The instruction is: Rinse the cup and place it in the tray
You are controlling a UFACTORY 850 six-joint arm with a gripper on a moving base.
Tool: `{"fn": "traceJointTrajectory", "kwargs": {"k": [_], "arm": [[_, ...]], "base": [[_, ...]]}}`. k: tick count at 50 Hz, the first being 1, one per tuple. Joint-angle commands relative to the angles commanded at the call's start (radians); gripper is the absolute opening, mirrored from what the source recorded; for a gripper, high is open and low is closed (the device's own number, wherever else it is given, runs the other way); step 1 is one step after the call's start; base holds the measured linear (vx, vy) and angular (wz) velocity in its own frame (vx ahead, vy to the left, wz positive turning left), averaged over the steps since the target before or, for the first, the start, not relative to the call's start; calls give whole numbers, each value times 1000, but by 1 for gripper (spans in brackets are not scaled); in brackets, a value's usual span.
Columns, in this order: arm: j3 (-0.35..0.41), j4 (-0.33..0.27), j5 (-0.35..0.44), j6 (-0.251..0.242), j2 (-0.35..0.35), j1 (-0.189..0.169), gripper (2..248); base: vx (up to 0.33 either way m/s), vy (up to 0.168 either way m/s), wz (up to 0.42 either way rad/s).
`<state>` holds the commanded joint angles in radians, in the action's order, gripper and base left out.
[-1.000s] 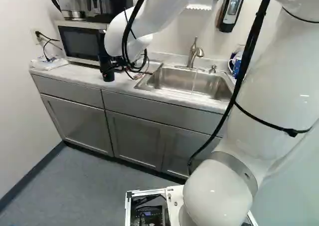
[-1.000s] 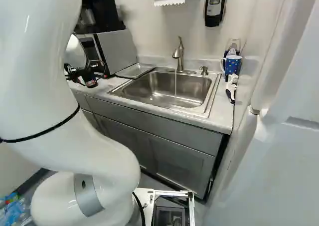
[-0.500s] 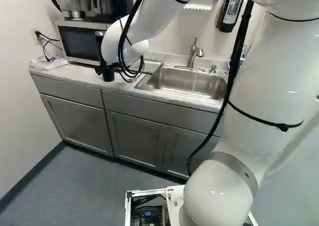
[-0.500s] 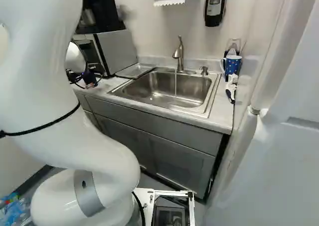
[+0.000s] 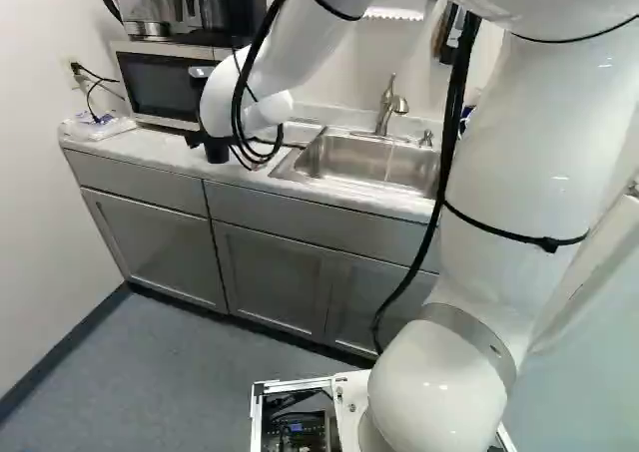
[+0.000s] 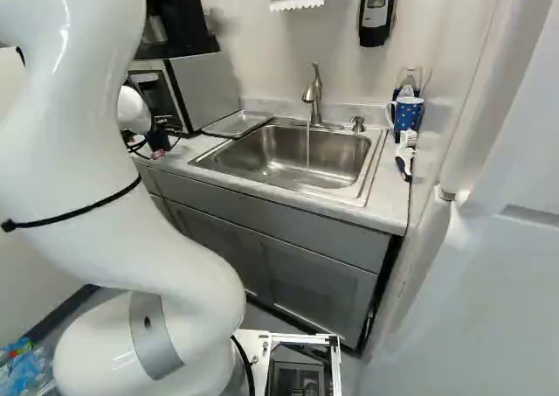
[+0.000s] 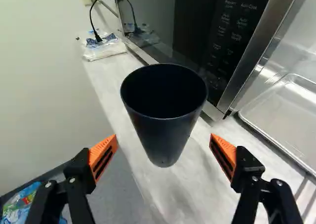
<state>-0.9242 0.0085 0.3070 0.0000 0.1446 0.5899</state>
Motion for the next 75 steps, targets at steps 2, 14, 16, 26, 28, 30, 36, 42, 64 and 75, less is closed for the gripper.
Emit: {"fn": "traceJointTrajectory", "kwargs": {"k": [2,14,16,26,28,30,36,42,64,75], "arm": [[0,5,7,0,4,1,247],[1,26,58,0,28,5,247],[2,26,69,0,32,5,247],[4,26,139,0,51,5,247],[4,26,153,0,54,5,247],[5,26,168,0,58,5,247],[6,26,213,0,69,5,247],[9,26,257,0,78,6,247],[55,26,421,0,83,17,247],[97,26,495,0,68,19,247]], "base": [[0,0,0],[0,0,0],[0,0,0],[0,0,0],[0,0,0],[0,0,0],[0,0,0],[0,0,0],[0,0,0],[0,0,0]]}}
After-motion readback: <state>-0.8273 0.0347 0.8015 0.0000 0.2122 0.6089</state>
